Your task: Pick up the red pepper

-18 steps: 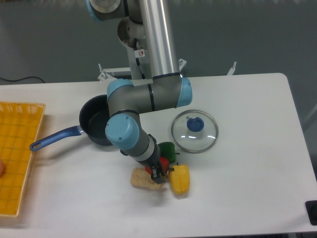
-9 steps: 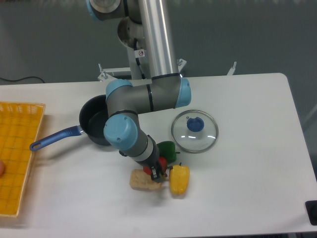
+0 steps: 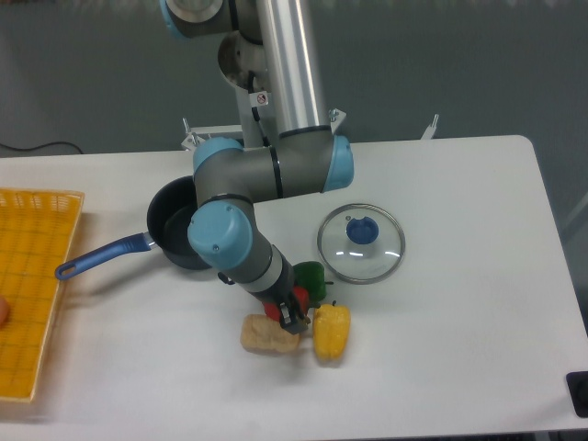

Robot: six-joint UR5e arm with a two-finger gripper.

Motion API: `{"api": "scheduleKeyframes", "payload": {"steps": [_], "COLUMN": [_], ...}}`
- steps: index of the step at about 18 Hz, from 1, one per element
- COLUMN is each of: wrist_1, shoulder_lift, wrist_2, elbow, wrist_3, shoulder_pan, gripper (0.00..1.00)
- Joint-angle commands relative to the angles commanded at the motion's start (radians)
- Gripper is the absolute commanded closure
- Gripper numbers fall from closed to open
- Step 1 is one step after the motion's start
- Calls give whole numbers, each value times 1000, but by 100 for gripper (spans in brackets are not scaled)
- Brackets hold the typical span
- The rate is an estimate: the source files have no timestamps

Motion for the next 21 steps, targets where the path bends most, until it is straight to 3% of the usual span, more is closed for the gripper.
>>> {"api": "scheduleKeyframes", "payload": {"steps": [2, 5, 10, 21], "wrist_1": [-18, -95, -115, -120], "shoulder_lift": [31, 75, 123, 143], "wrist_2": [-2, -29, -121, -173], "elbow": [0, 5, -9, -26], "wrist_3": [-23, -23, -49, -78], "shoulder_pan": [12, 43, 78, 98], "gripper": [41, 41, 41, 41]}}
